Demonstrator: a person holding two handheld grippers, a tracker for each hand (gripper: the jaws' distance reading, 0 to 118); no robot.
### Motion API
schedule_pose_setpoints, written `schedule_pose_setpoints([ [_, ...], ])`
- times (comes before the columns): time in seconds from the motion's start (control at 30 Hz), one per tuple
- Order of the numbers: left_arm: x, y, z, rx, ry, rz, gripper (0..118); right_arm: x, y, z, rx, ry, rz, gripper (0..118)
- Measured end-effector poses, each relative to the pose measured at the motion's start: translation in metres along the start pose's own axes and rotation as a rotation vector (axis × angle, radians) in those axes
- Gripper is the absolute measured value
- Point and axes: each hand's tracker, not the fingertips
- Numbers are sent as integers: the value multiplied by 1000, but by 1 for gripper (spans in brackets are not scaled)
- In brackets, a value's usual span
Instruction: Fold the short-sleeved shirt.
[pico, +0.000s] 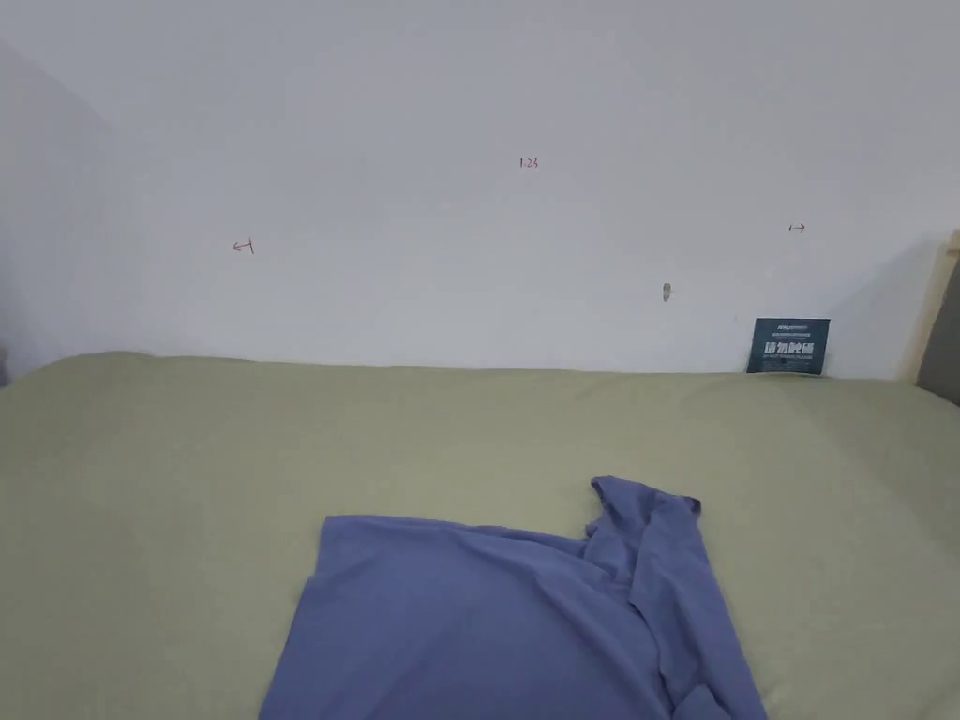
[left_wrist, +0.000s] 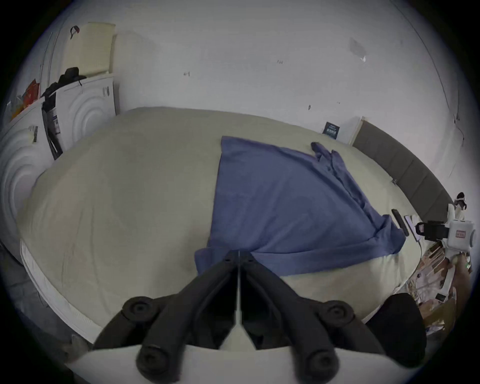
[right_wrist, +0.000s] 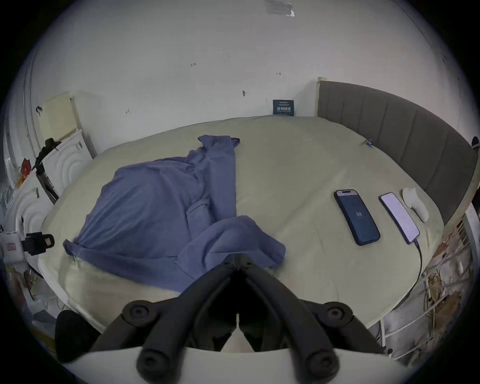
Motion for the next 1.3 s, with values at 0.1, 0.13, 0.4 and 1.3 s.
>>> schedule_pose_setpoints([
  [0.1,-11,-1,-19,-31,1,22,90,4,0,-5,-23,6,-3,0],
  [0.13,-13,-3,-24,-24,-2,25,105,6,1,-7,-30,-1,2,0],
  [0.4,-12,1,-72,-67,8,-6,56,16,1,-18,-55,-1,-38,0],
  [1.3,5,2,-33,42,-26,60,6,9,-4,-37,3,116,7,10],
])
